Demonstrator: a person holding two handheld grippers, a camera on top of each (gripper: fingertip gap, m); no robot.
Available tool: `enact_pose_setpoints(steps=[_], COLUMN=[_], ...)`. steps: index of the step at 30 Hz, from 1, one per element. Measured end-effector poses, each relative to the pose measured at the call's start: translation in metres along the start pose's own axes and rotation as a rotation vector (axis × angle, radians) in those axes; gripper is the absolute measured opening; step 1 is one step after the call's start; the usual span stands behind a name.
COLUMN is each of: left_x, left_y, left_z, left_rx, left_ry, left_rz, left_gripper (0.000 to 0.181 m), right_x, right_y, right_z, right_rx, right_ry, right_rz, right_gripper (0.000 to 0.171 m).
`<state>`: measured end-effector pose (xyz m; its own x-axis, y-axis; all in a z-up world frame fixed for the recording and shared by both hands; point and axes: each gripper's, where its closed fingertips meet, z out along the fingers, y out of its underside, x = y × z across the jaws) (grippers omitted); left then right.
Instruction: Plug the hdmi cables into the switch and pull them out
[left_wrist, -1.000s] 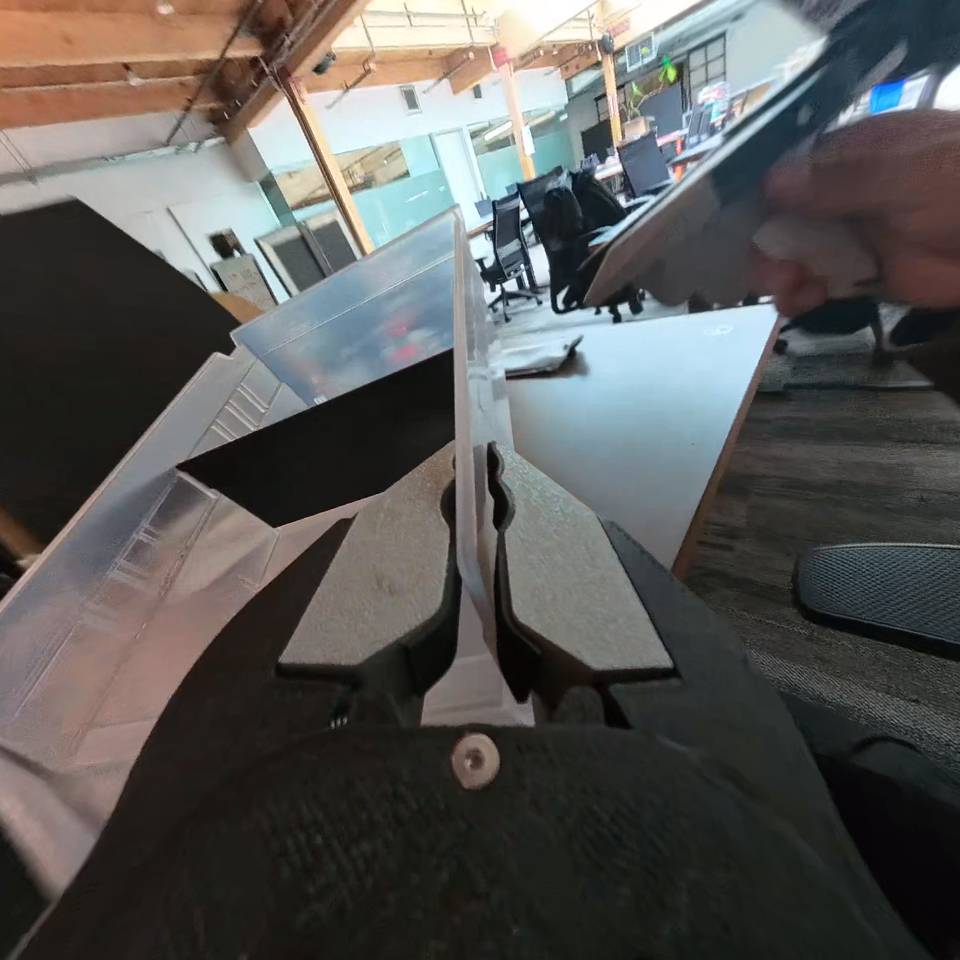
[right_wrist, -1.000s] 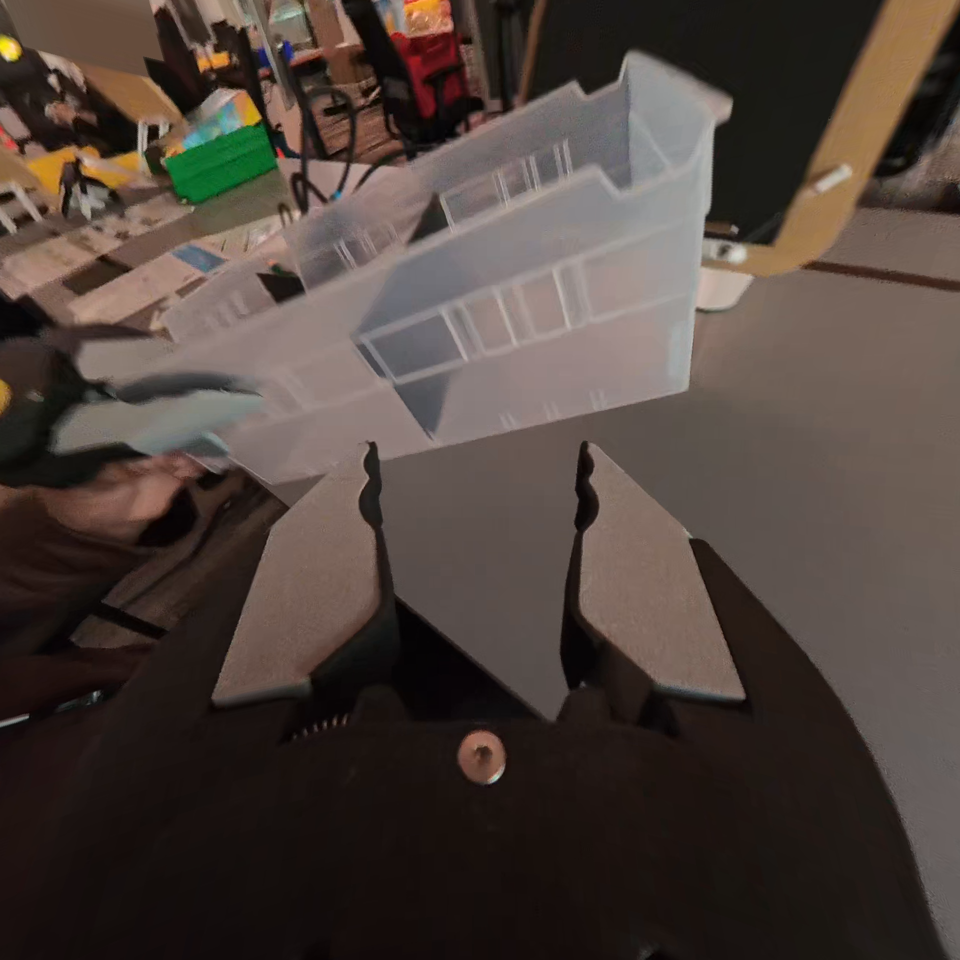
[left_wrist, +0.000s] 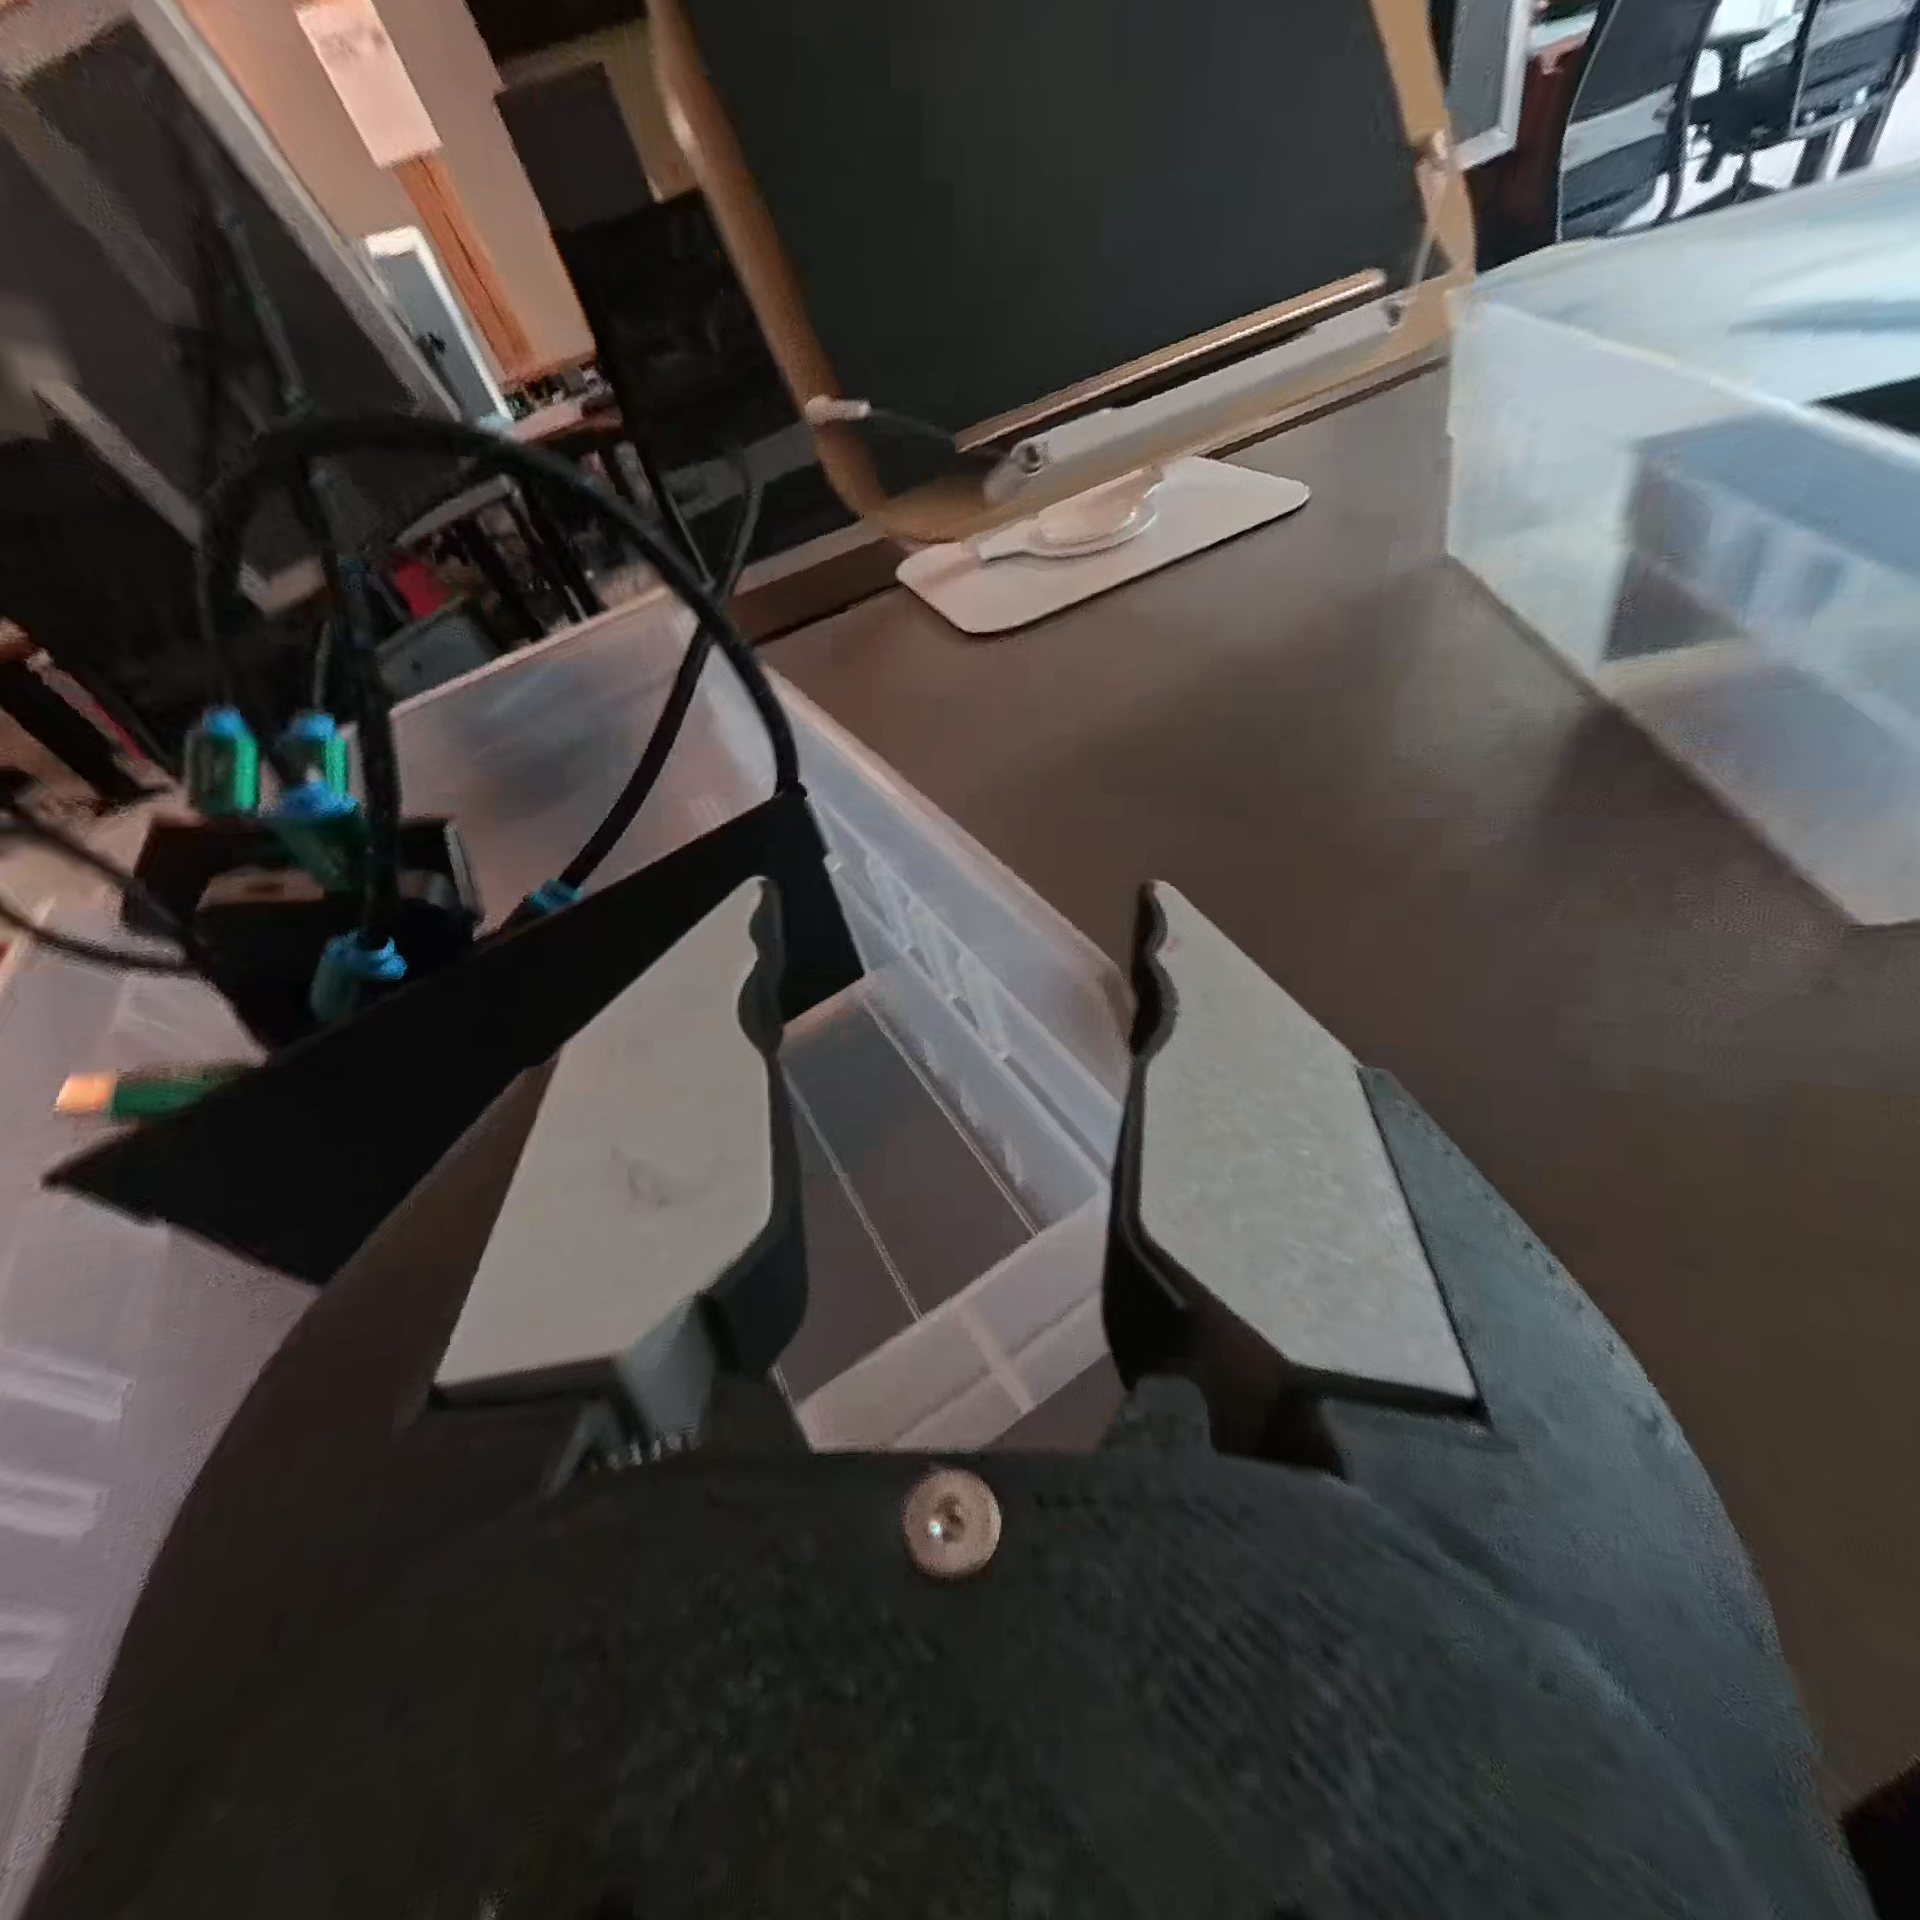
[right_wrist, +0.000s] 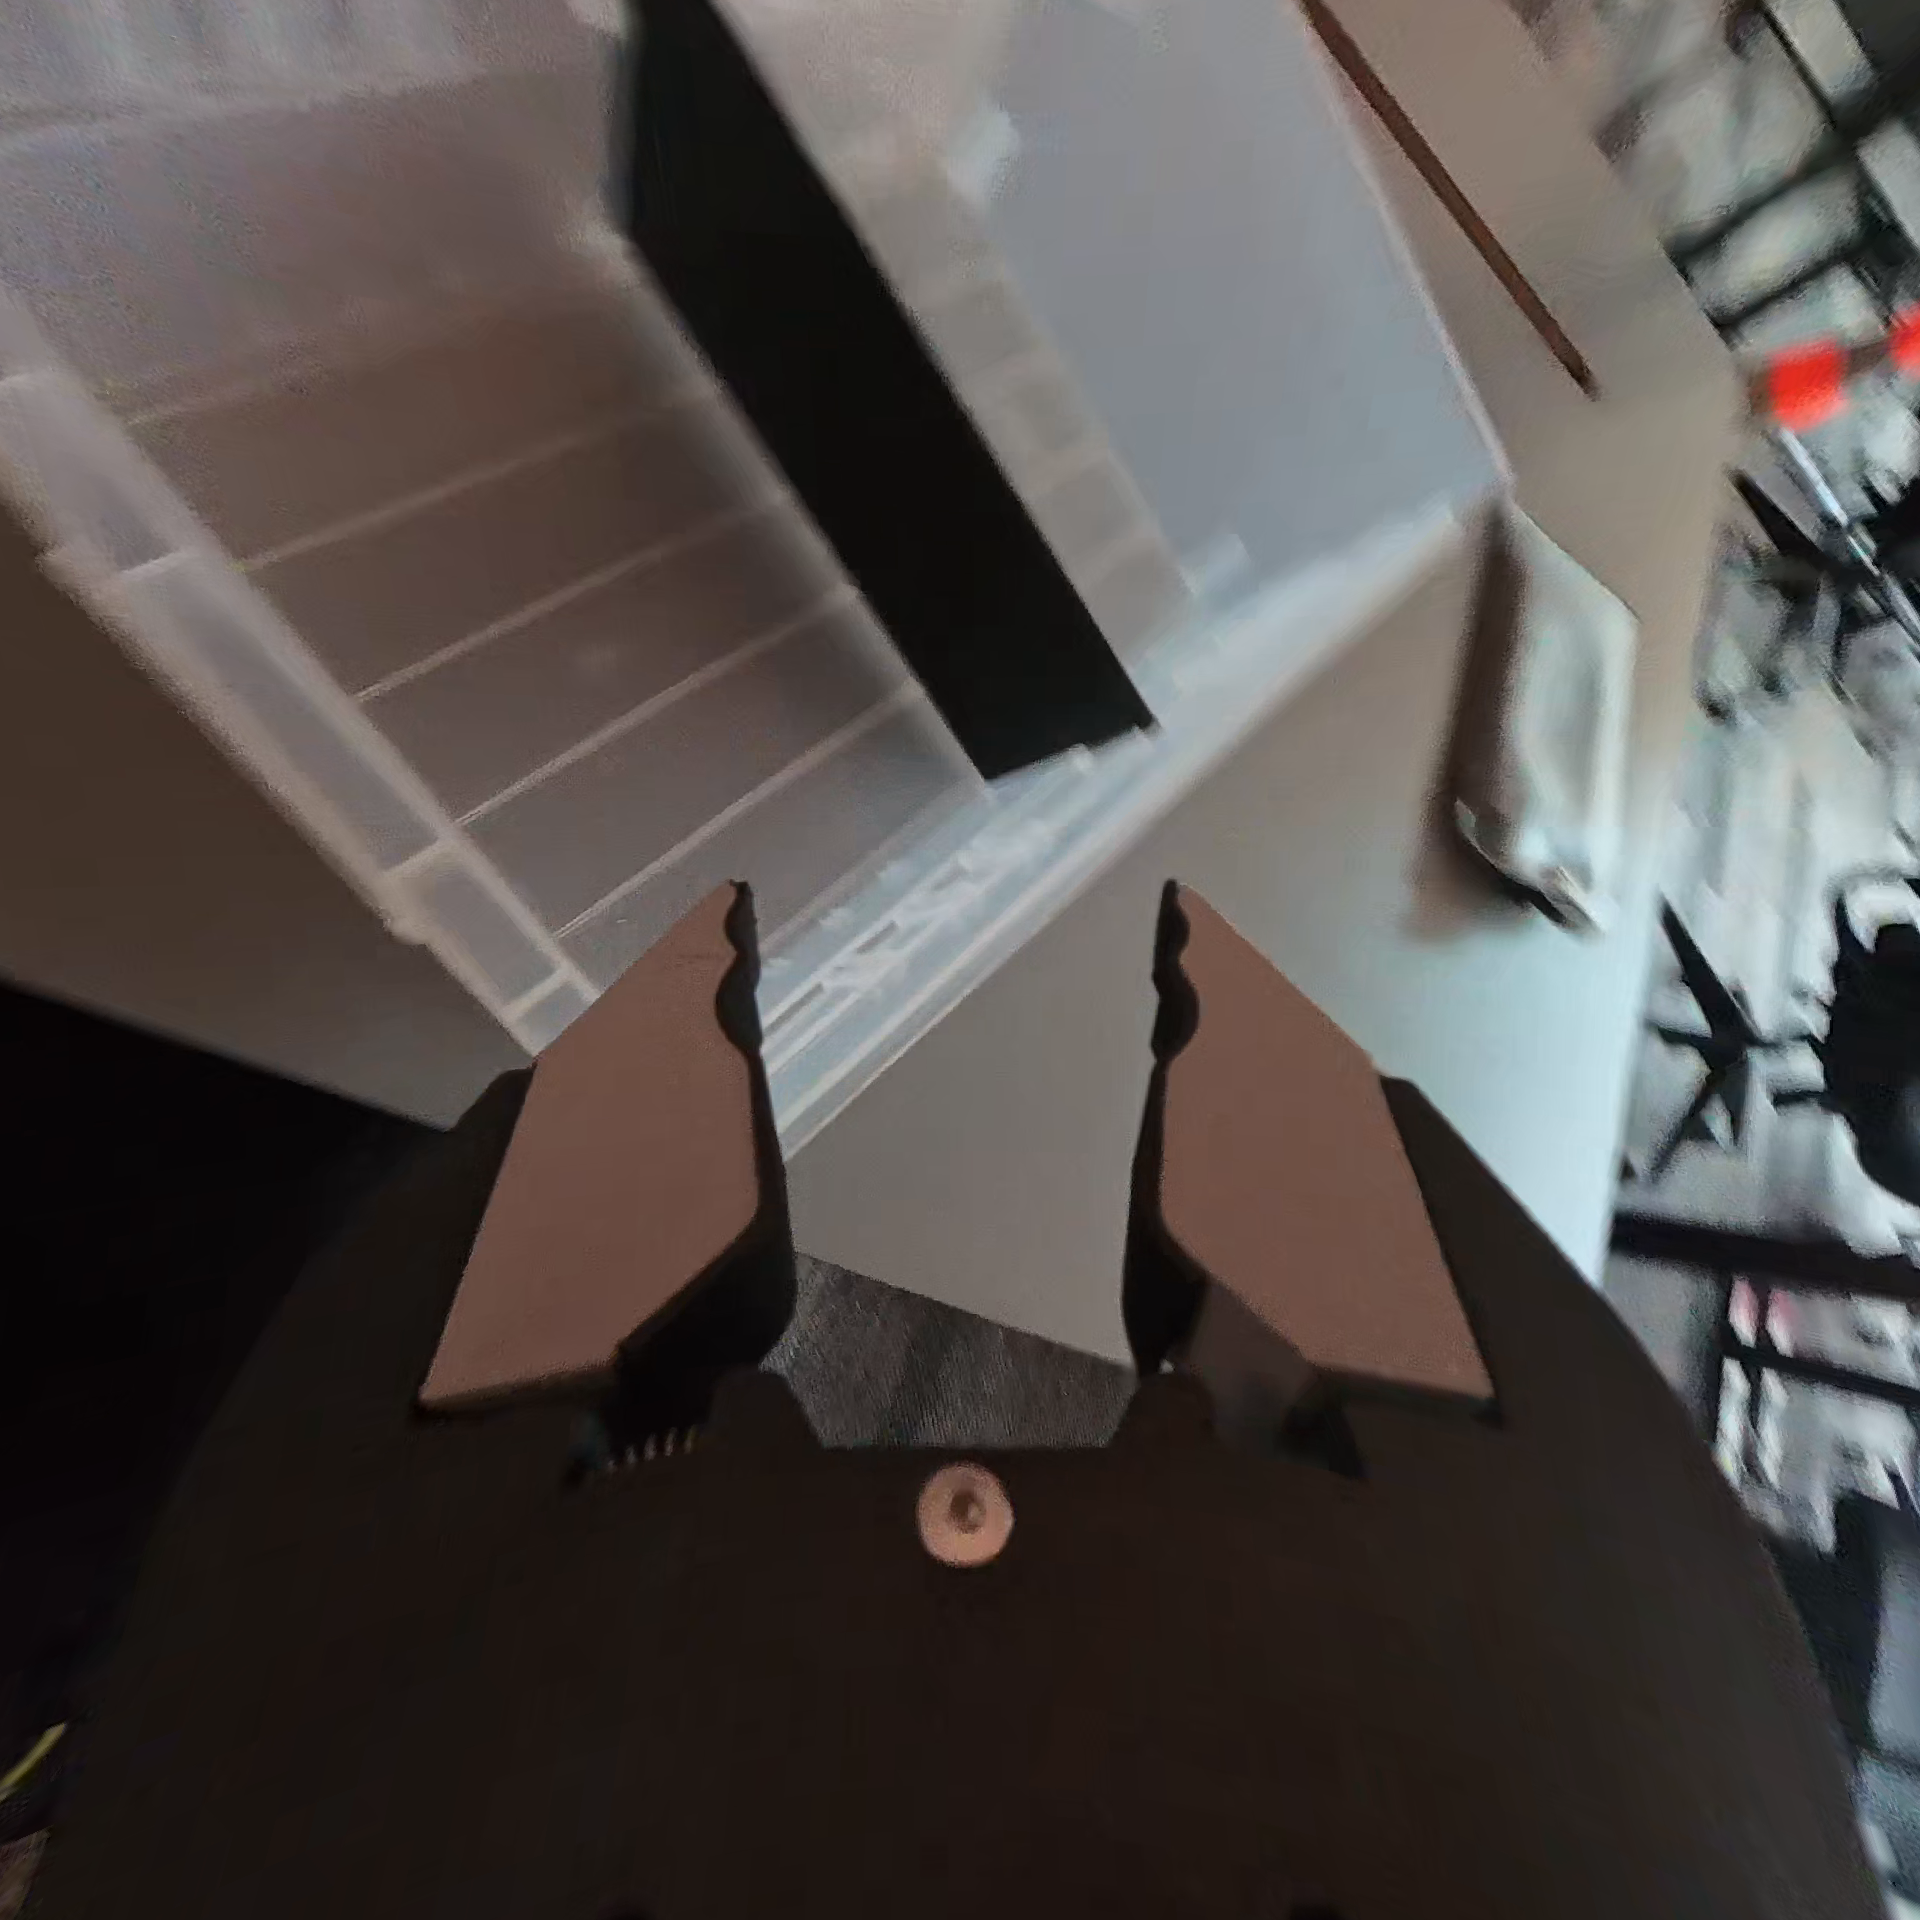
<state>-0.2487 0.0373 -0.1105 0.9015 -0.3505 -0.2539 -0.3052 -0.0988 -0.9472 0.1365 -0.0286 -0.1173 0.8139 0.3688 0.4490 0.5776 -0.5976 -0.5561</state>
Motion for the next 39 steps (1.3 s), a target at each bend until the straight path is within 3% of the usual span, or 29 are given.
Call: enact_pose_setpoints(steps=[1, 3, 6, 9, 11, 12, 13, 15, 16, 18, 19, 22, 26, 30, 39], left_x=[-0.010, -0.030, -0.049, -0.043, -0.033, -0.033, -0.037, -0.039, -0.041, -0.053, -0.059, -0.068, -0.074, -0.080, -0.089], left_y=[0.004, 0.013, 0.022, 0.032, 0.035, 0.034, 0.033, 0.030, 0.030, 0.034, 0.037, 0.042, 0.045, 0.045, 0.049], left_z=[-0.005, -0.015, -0.026, -0.022, -0.013, -0.009, -0.006, -0.003, -0.004, -0.012, -0.017, -0.030, -0.037, -0.038, -0.040], left_rx=[-0.009, -0.034, -0.063, -0.110, -0.123, -0.114, -0.097, -0.077, -0.077, -0.087, -0.087, -0.097, -0.097, -0.092, -0.113], left_ry=[-0.006, -0.037, -0.101, -0.086, -0.068, -0.089, -0.131, -0.150, -0.160, -0.224, -0.232, -0.216, -0.238, -0.277, -0.303], left_rz=[-0.032, -0.074, -0.055, -0.038, -0.045, -0.040, -0.035, -0.048, -0.050, -0.021, -0.018, -0.051, -0.079, -0.100, -0.111], left_gripper=[0.070, 0.067, 0.066, 0.073, 0.071, 0.057, 0.034, 0.014, 0.010, 0.003, 0.003, 0.003, 0.004, 0.003, 0.001], right_x=[0.016, 0.019, -0.011, -0.060, -0.086, -0.097, -0.107, -0.120, -0.122, -0.124, -0.126, -0.107, -0.069, -0.041, -0.022], right_y=[0.011, 0.017, -0.006, -0.040, -0.062, -0.072, -0.081, -0.092, -0.093, -0.093, -0.089, -0.069, -0.036, -0.014, 0.002], right_z=[0.001, -0.001, -0.013, -0.021, -0.011, -0.004, 0.005, 0.022, 0.031, 0.035, 0.033, 0.029, 0.027, 0.027, 0.025], right_rx=[-0.031, 0.003, 0.186, 0.320, 0.330, 0.330, 0.334, 0.335, 0.324, 0.327, 0.322, 0.296, 0.258, 0.192, 0.236], right_ry=[0.034, -0.015, -0.180, -0.349, -0.369, -0.365, -0.370, -0.377, -0.363, -0.415, -0.459, -0.422, -0.250, -0.079, -0.053], right_rz=[0.027, 0.079, 0.112, 0.120, 0.130, 0.138, 0.146, 0.160, 0.151, 0.163, 0.164, 0.165, 0.156, 0.110, 0.187], right_gripper=[0.078, 0.078, 0.078, 0.087, 0.094, 0.092, 0.079, 0.076, 0.066, 0.064, 0.051, 0.040, 0.014, 0.002, 0.001])
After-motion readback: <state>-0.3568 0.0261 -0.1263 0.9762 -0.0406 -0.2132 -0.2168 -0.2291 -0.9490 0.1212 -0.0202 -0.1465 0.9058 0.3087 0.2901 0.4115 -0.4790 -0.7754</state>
